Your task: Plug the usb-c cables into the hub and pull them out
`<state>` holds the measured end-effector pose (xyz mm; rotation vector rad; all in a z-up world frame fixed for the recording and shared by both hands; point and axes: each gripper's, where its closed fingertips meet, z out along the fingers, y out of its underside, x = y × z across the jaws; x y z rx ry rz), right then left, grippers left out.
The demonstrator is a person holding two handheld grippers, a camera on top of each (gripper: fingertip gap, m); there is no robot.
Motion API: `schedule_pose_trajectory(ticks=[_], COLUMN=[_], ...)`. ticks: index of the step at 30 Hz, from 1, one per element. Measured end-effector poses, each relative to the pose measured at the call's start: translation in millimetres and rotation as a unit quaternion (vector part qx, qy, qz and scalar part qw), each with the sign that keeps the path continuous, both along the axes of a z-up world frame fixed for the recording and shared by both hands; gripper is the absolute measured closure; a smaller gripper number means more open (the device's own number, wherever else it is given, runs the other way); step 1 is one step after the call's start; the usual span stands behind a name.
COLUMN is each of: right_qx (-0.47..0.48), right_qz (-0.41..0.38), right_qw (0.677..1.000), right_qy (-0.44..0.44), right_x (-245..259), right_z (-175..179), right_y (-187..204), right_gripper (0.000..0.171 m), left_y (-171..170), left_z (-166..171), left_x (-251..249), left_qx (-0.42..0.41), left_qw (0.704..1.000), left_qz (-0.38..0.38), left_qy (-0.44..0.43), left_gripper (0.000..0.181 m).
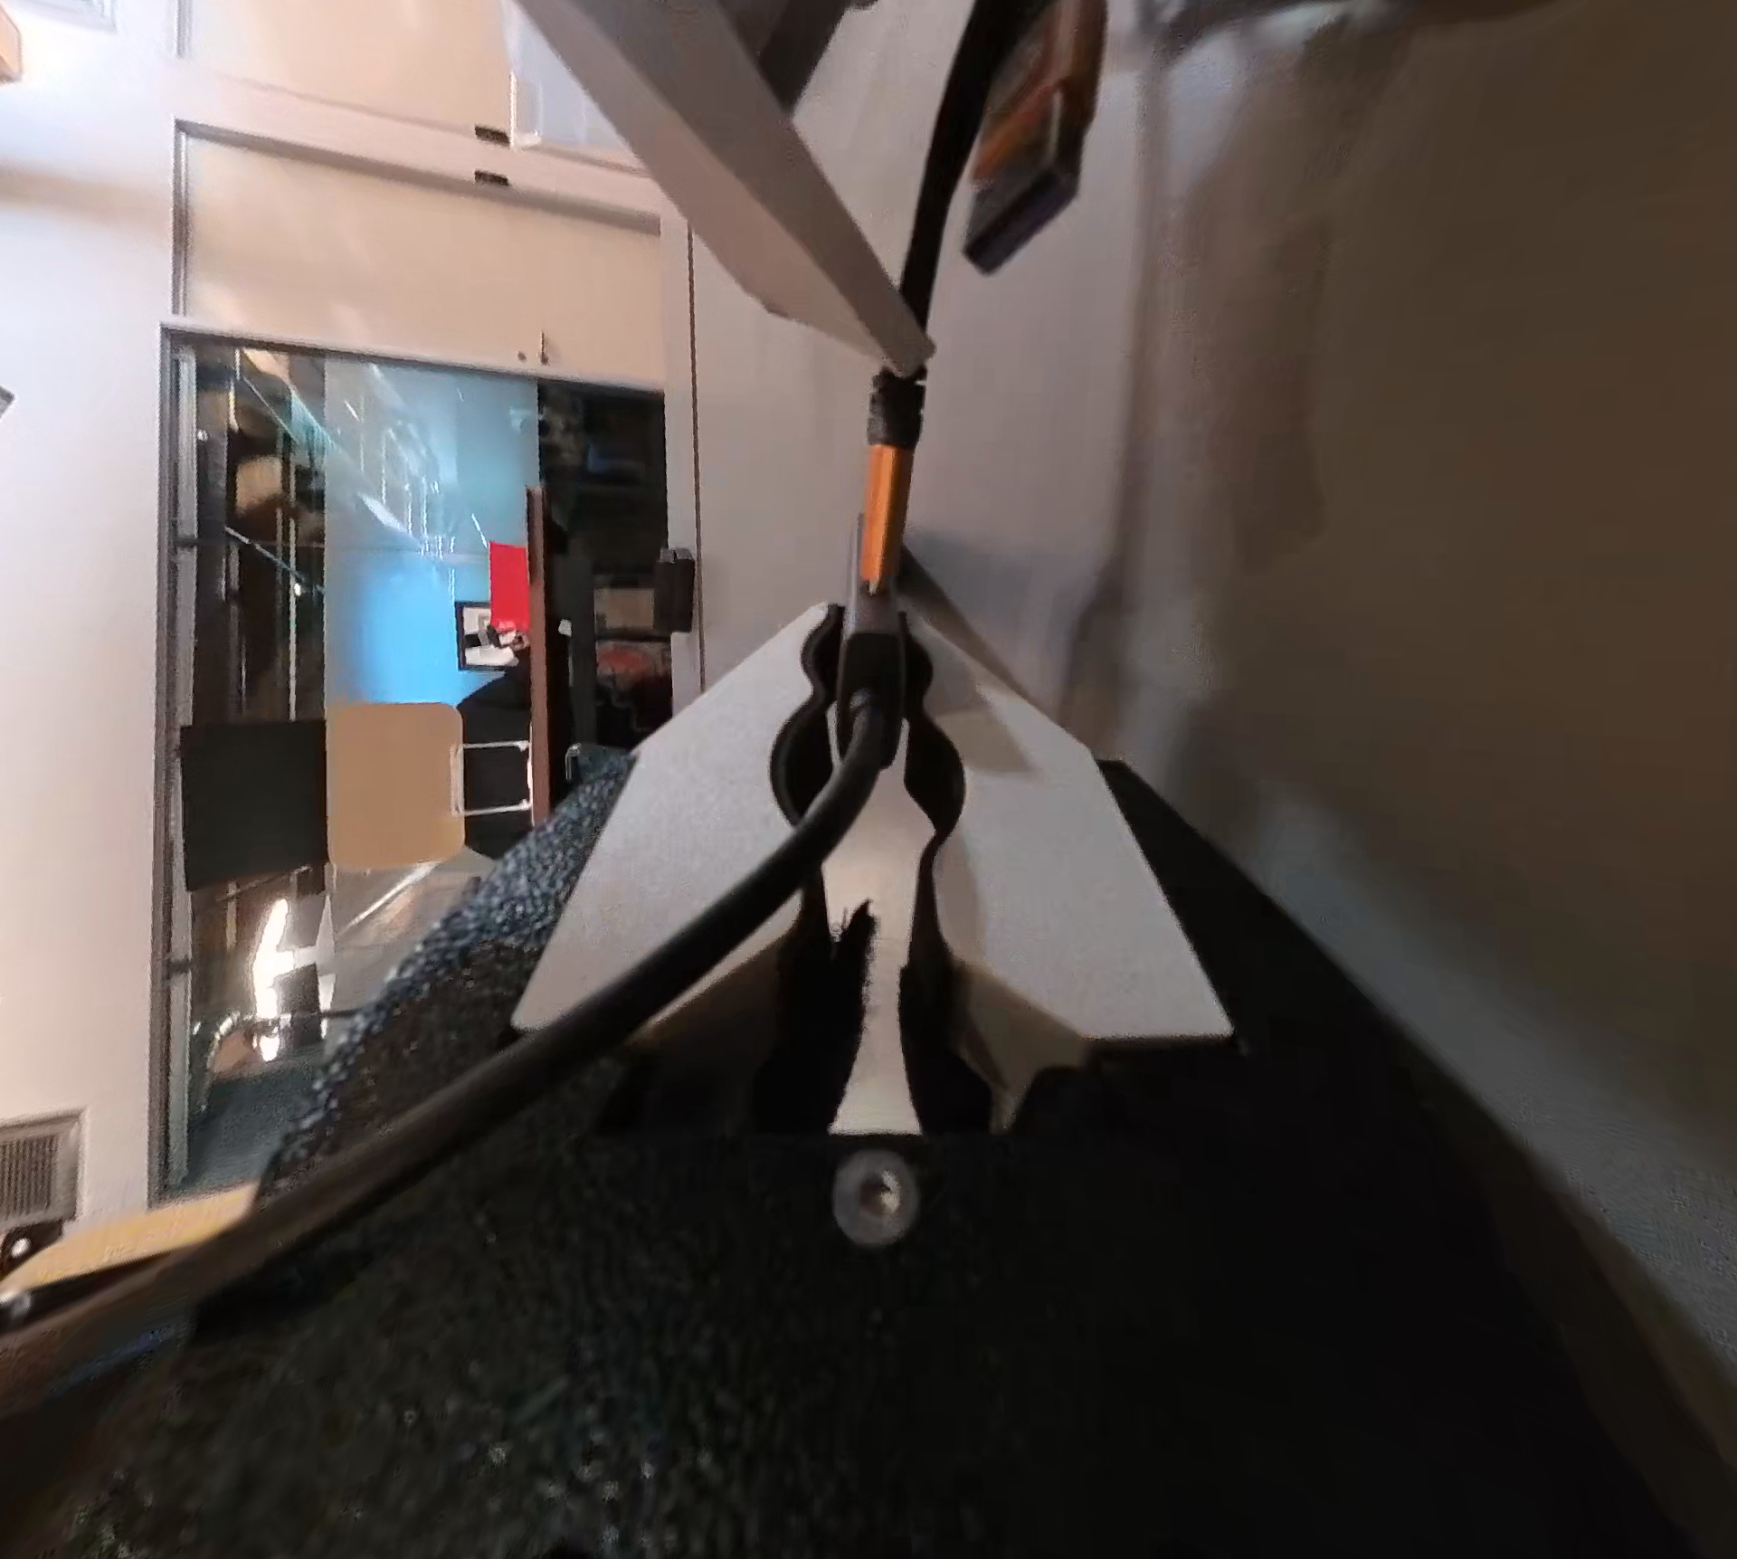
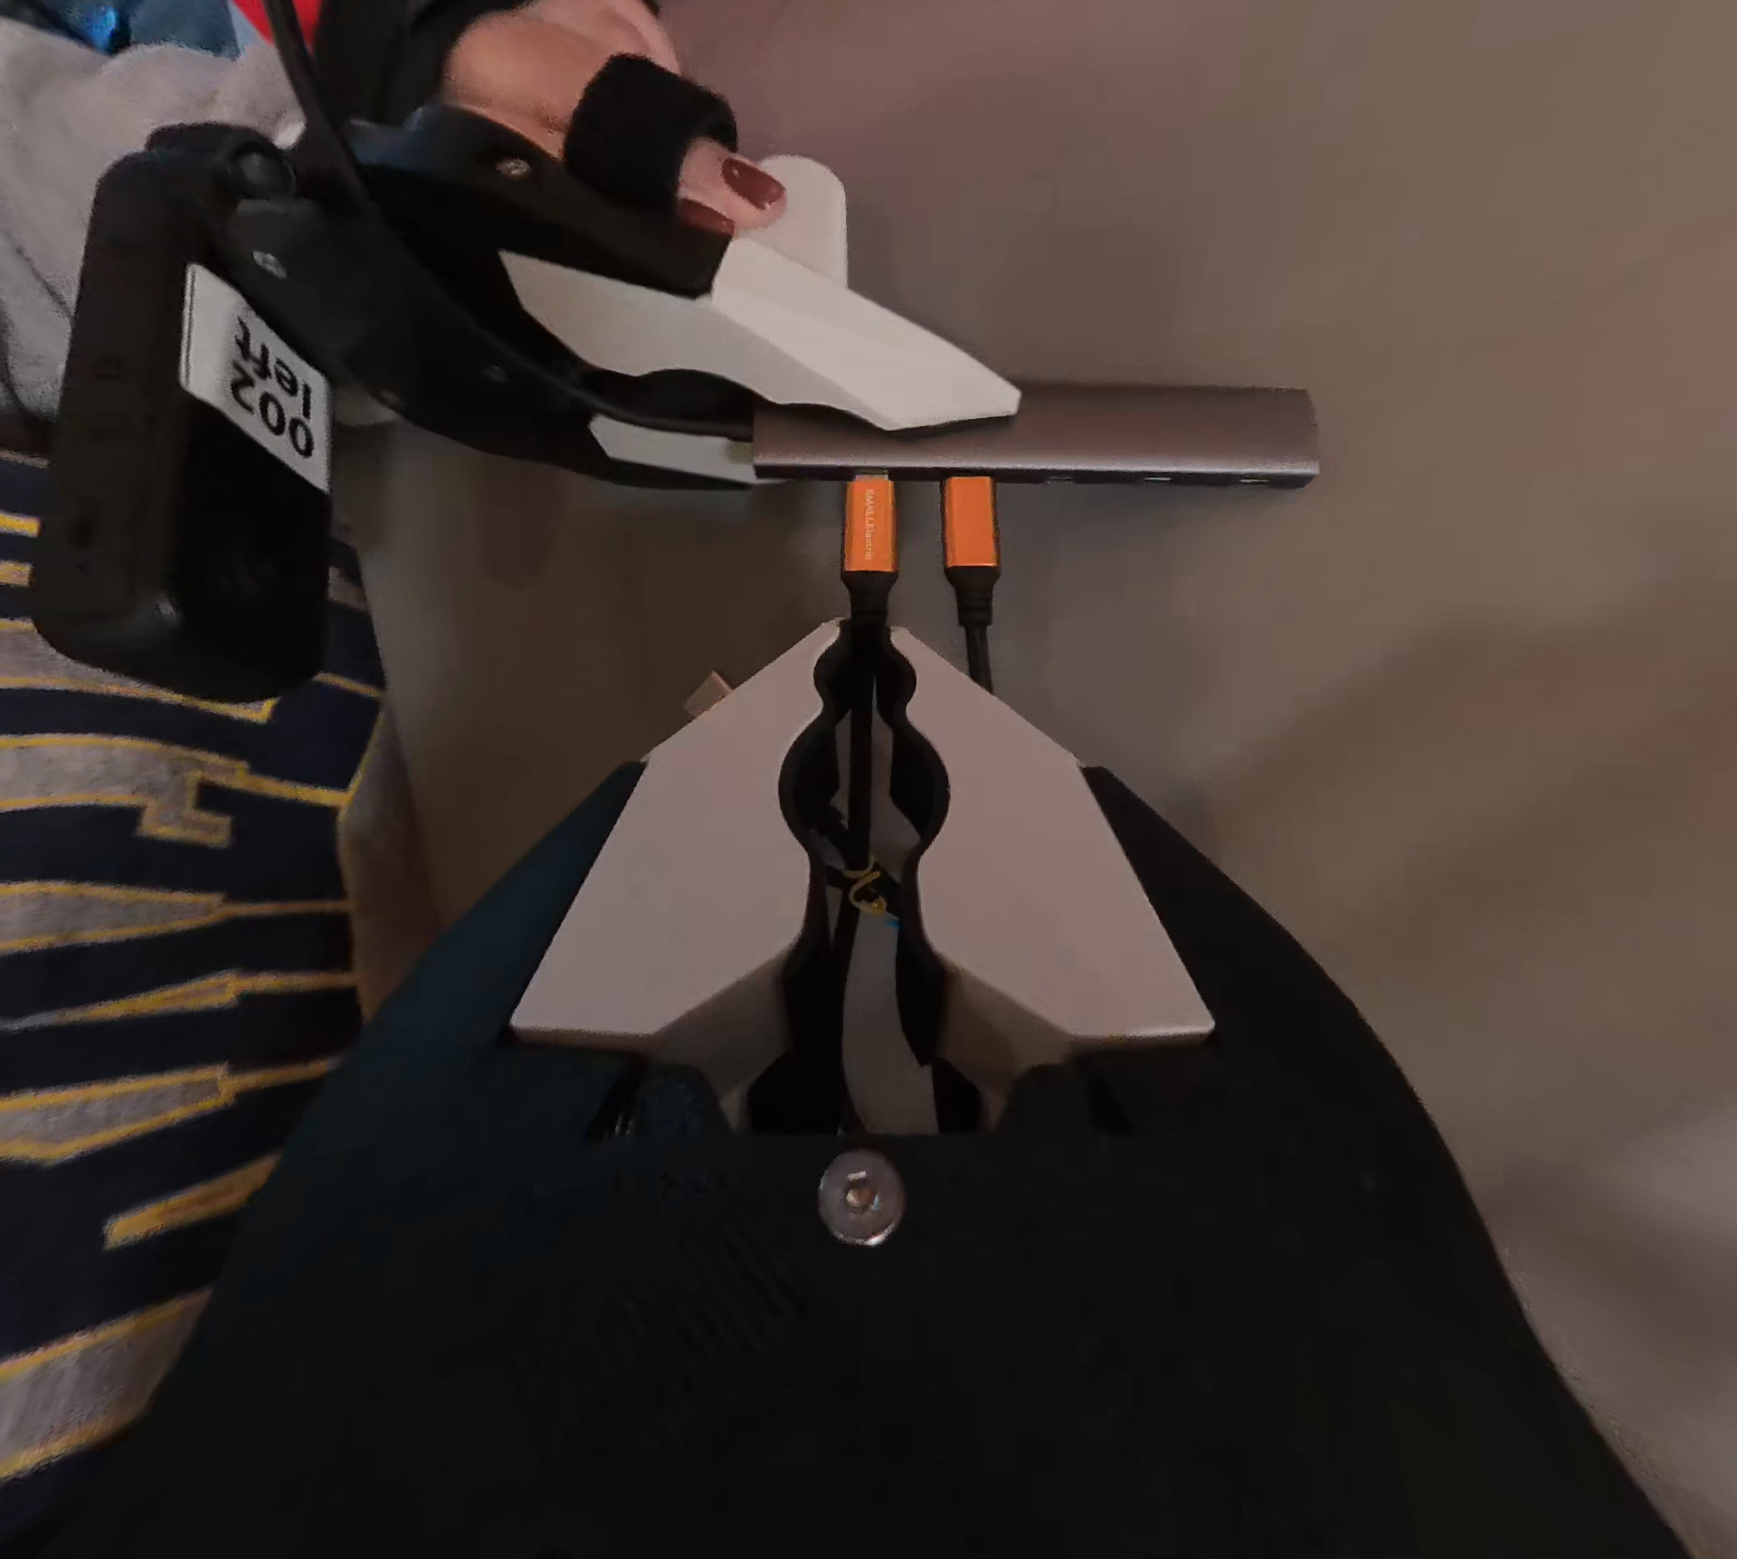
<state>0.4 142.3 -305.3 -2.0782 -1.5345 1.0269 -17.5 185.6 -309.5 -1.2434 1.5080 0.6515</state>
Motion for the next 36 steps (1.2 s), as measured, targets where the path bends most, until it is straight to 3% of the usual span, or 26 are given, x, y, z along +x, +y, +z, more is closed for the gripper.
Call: schedule_pose_trajectory(ticks=[8, 15, 19, 22, 25, 29, 31, 36], right_qx=[0.004, 0.041, 0.148, 0.292, 0.442, 0.573, 0.563, 0.451], right_qz=[-0.048, -0.054, -0.025, -0.017, -0.008, -0.025, 0.01, 0.163], right_qw=[0.997, 0.996, 0.983, 0.952, 0.897, 0.815, 0.824, 0.876], right_qy=[0.06, 0.062, 0.101, 0.091, 0.027, -0.078, -0.06, 0.057], right_x=[-3.3, -9.2, -1.7, 18.1, 42.2, 78.3, 73.1, 21.0], right_z=[3.0, 6.8, 47.1, 78.9, 97.3, 119.2, 119.1, 87.0], right_y=[2.8, 5.1, 7.3, 22.6, 47.0, 95.9, 95.2, 34.4], right_gripper=[0.17, 0.17, 0.143, 0.127, 0.116, 0.125, 0.125, 0.119], left_y=[0.2, 6.8, 11.4, 13.1, 5.4, -2.1, -12.2, -45.5], left_z=[-1.3, -1.3, 12.8, 29.6, 50.8, 75.1, 85.6, 95.9], left_x=[0.5, -3.6, -10.3, -20.2, -17.9, -21.0, -17.9, -2.3], left_qx=[0.0, -0.007, 0.019, 0.037, 0.022, -0.032, -0.051, -0.109], left_qw=[1.0, 1.0, 0.999, 0.995, 0.984, 0.949, 0.928, 0.875], left_qz=[0.014, 0.007, 0.009, 0.012, -0.031, -0.061, -0.11, -0.226], left_qy=[-0.004, -0.023, -0.049, -0.094, -0.176, -0.307, -0.353, -0.413], left_gripper=[0.174, 0.174, 0.174, 0.174, 0.174, 0.174, 0.174, 0.175])
